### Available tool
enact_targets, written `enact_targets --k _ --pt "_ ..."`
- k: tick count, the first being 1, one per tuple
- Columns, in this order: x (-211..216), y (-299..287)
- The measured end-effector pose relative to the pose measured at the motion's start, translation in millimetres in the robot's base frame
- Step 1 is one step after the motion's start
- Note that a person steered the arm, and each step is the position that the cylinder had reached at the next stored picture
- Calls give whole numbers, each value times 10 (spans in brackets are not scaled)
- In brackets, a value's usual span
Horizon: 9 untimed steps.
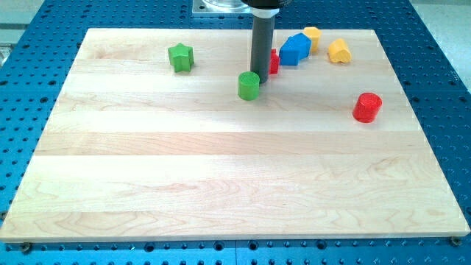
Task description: Push the red star into the red circle
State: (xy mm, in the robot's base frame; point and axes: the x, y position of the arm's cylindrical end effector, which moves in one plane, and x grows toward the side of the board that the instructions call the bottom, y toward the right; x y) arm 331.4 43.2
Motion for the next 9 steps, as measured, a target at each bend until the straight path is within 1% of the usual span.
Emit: enact_targets --k 1,3,4,5,6,7,9 --pt "-183 -158" --pt "-590 -186" --pt "-585 -102" --pt "-154 319" --pt "388 770" --pt "655 1120" --pt "562 1188"
